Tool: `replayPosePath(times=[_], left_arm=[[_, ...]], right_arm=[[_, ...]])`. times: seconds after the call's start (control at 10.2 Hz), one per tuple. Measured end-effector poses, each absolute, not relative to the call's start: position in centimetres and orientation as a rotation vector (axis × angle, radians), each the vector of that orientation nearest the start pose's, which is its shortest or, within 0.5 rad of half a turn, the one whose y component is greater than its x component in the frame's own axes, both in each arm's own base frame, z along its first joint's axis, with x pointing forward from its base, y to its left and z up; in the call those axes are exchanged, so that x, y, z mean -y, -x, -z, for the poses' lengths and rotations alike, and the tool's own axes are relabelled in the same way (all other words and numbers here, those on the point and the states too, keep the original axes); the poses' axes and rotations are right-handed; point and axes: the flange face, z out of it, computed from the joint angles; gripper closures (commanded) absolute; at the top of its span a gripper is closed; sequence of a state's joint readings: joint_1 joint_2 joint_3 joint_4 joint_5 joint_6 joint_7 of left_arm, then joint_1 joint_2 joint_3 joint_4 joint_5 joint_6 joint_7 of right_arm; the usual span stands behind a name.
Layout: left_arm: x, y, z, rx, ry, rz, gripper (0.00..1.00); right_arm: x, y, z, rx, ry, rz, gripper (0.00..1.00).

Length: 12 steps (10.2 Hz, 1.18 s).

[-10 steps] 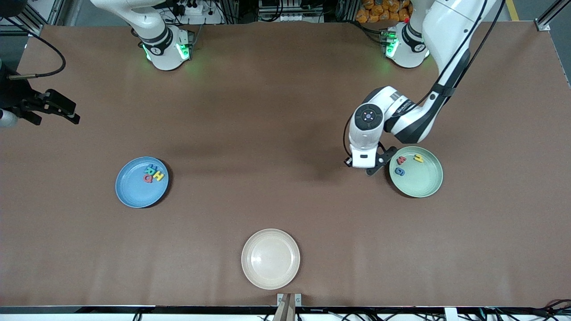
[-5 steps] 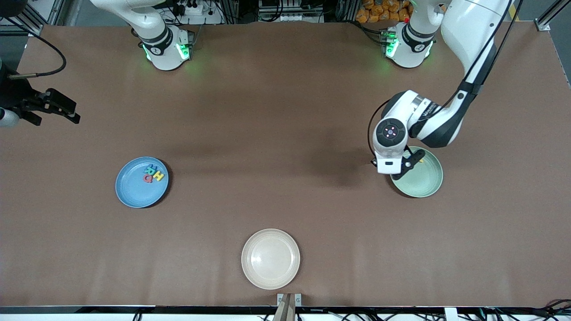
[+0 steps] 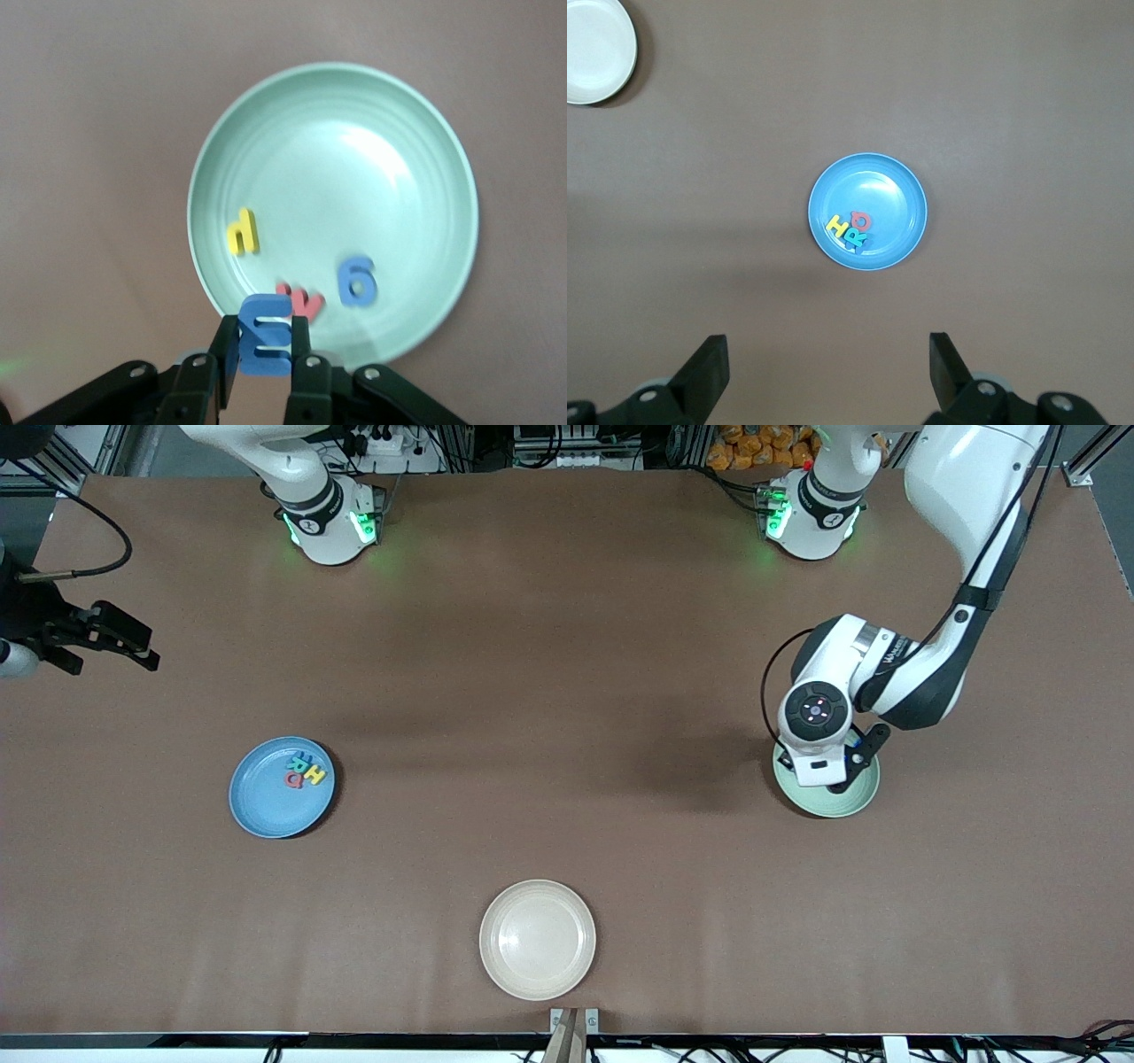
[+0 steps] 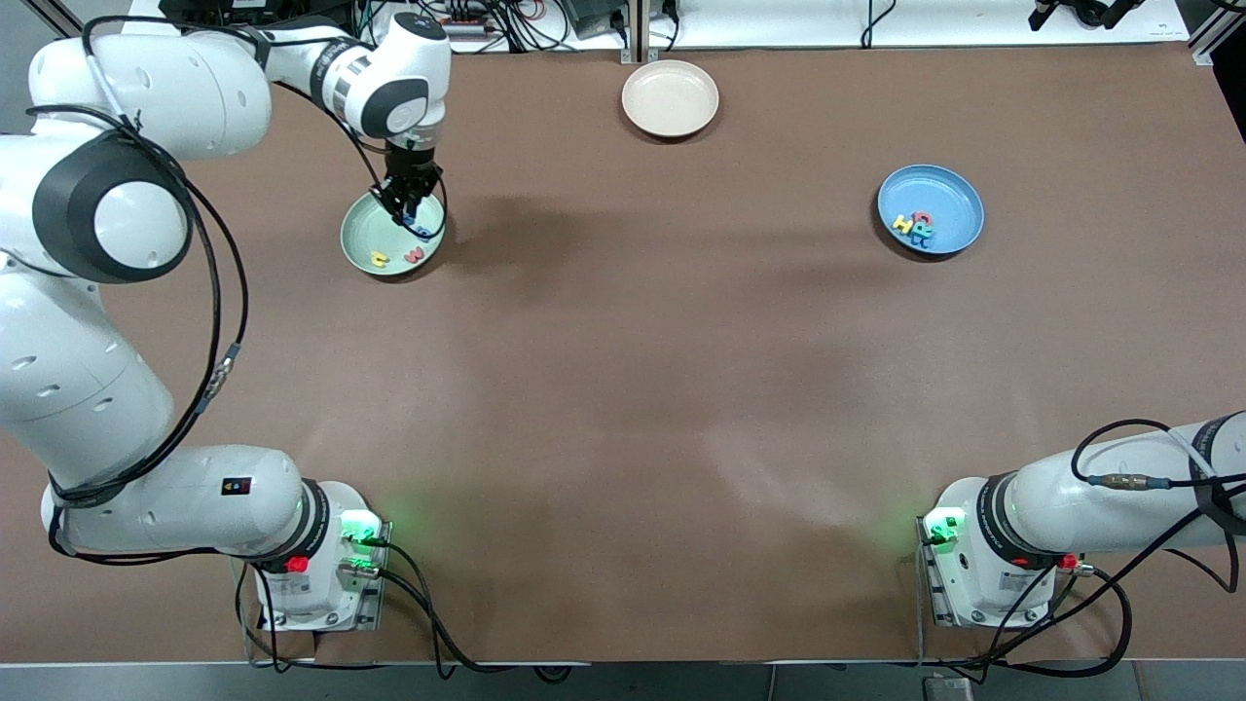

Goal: Sort uppercase to blue plate, lowercase to green plate
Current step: 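Carry the blue letter with the left gripper over the green plate, then lower the blue letter into the green plate and open the left gripper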

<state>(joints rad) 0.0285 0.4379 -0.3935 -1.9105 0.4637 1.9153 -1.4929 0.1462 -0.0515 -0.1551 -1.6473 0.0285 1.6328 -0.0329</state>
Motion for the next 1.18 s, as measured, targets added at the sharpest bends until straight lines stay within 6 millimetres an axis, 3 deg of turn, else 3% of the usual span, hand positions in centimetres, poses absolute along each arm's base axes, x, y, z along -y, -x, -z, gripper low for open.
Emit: replayPosePath(times=[0.1,0.2,0.3,0.49,0.89,1.08,1.18], left_arm=[[16.1,-56.0,-25.7,1.161,2.414,-0.038,1.0],[15.6,-56.0,-25.6,1.166,2.396,-0.03,0.92],[15.2,-56.0,-25.6,1.164,2.382,-0.026,0.01],[15.0,-55.9,-25.2,1.151,2.366,-0.031,0.0],[16.6,-55.1,-24.3,1.104,2.365,-0.047,0.0],[16.2,-56.3,-25.5,1.14,2.374,-0.025,0.0],[16.1,-57.6,-27.1,1.187,2.39,-0.006,0.0]], right_arm=[[0.4,-54.4,-62.2,0.035,3.105,0.058,0.0],[0.4,-54.4,-62.2,0.035,3.105,0.058,0.0],[0.4,-54.4,-62.2,0.036,3.105,0.058,0.0],[0.4,-54.4,-62.2,0.036,3.105,0.058,0.0],[0.4,-54.4,-62.2,0.037,3.105,0.054,0.0],[0.4,-54.4,-62.1,0.036,3.105,0.048,0.0],[0.5,-54.3,-62.1,0.033,3.105,0.044,0.0]])
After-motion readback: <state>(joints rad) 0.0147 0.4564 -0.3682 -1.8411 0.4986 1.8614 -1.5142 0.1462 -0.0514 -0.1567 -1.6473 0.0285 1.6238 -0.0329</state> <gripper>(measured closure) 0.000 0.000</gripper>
